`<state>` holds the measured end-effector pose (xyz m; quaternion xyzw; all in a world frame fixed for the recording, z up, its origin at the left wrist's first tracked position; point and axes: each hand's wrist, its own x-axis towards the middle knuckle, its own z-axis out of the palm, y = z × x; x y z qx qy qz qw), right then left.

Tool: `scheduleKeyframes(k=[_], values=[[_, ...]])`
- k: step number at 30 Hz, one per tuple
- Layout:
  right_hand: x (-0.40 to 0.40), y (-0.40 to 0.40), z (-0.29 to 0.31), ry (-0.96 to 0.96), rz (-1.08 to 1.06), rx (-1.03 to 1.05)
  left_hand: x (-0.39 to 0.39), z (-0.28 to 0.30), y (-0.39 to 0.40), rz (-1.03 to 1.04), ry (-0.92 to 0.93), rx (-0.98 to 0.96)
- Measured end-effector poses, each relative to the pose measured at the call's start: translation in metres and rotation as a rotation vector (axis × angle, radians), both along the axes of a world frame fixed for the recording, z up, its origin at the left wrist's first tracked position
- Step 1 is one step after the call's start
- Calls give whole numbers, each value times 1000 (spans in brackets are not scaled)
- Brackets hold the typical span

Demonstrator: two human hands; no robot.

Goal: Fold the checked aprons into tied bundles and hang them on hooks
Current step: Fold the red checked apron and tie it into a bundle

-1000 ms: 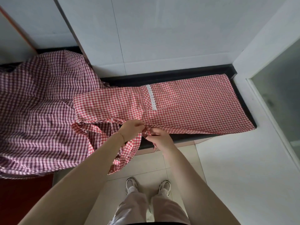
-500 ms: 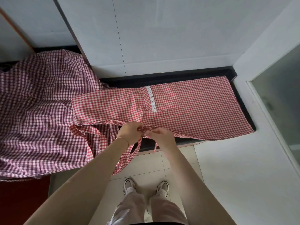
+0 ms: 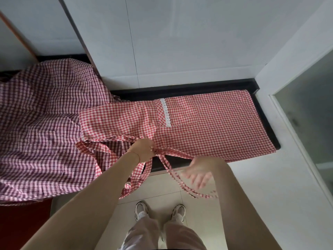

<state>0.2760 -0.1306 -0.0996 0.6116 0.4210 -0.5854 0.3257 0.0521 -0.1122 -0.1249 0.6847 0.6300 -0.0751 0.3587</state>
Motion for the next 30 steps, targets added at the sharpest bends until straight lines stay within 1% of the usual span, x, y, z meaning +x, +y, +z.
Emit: scheduleKeyframes(k=[1,3,4,5,6,7,8,9,10,11,13,14,18,20,21,23,24,26,28,29,30], values=[[-1,6,9,40,-39,114,0,2,2,-113,51,-38],[-6,13,16,64,-54,485,-1,5,3,-258,80,-205],[-10,14,13,50,-40,687,-1,5,5,-280,76,-298],[-16,15,8,33,-20,845,-1,5,7,-263,76,-318],[-24,14,1,18,12,960,0,6,8,-204,69,-255],[-32,14,-8,7,43,1034,0,5,9,-108,85,-124],[-39,14,-18,7,70,1080,0,4,9,-2,127,38],[-45,13,-26,-8,115,1079,0,-1,9,86,165,166],[-49,11,-36,-33,179,1042,-2,-5,8,121,177,232],[-52,10,-45,-79,255,980,-4,-12,7,96,201,209],[-56,7,-58,-145,358,888,-10,-21,3,-6,249,50],[-57,7,-63,-158,376,871,-14,-27,5,-37,275,-10],[-56,10,-72,-174,372,919,-19,-36,15,-78,337,-21],[-52,11,-74,-122,362,986,-22,-35,25,-62,330,-24],[-47,11,-75,-85,324,1031,-23,-33,30,-45,319,-33],[-35,12,-72,-48,129,1139,-21,-28,38,-10,319,-55],[-28,12,-68,-78,-27,1196,-17,-25,40,7,335,-54],[-12,10,-61,-193,-456,1258,0,-18,37,32,368,12],[11,8,-54,-287,-944,1167,25,-10,25,48,338,171],[22,8,-52,-347,-1141,1071,38,-9,16,53,293,254],[39,8,-49,-419,-1277,948,54,-7,9,51,237,321]])
